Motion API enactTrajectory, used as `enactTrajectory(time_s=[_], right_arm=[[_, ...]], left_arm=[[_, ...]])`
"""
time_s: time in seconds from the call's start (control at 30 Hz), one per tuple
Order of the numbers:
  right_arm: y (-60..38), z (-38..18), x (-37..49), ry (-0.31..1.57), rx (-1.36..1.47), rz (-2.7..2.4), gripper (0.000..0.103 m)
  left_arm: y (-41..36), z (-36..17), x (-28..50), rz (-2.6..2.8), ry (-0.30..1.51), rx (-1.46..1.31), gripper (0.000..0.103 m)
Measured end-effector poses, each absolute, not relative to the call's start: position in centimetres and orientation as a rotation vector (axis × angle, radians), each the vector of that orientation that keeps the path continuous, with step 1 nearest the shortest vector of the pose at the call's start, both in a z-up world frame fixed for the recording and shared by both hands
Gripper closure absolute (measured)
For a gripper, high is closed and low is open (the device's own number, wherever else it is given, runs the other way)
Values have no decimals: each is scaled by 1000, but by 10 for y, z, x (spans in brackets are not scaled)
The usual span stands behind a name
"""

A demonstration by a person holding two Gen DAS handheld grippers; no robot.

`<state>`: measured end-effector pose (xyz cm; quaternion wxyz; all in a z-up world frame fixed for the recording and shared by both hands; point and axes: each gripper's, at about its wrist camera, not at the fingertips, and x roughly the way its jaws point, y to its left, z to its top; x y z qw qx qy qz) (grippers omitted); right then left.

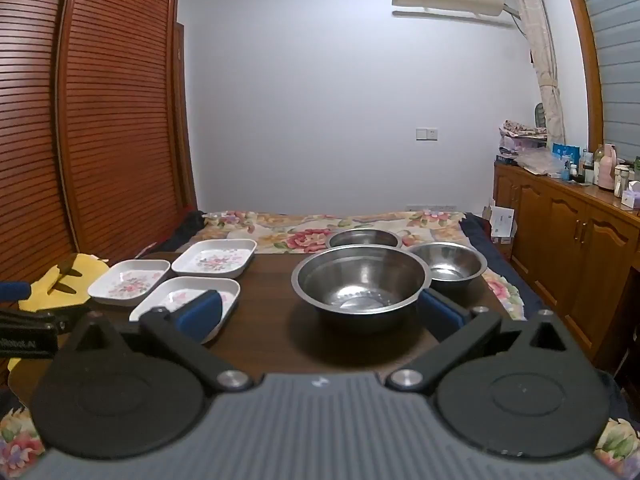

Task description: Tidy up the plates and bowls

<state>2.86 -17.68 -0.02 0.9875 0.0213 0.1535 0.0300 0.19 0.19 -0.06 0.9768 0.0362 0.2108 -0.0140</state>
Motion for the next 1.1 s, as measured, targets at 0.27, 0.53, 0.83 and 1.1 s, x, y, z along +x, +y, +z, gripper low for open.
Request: enactTrajectory(time_s=[0.27, 0.53, 0.83, 1.1], right_arm=[[-177, 0, 25, 302, 39, 53, 0], [-178, -2, 28, 306, 39, 52, 0], [-180, -4, 28, 306, 42, 54, 0], [-180, -4, 28, 309, 41, 54, 0]], left_arm=[[11, 7, 3, -27, 419, 82, 0], [0, 5, -2, -18, 412, 90, 0], [-1, 6, -2, -21, 410, 91, 0], [-1, 6, -3, -20, 409, 91, 0]])
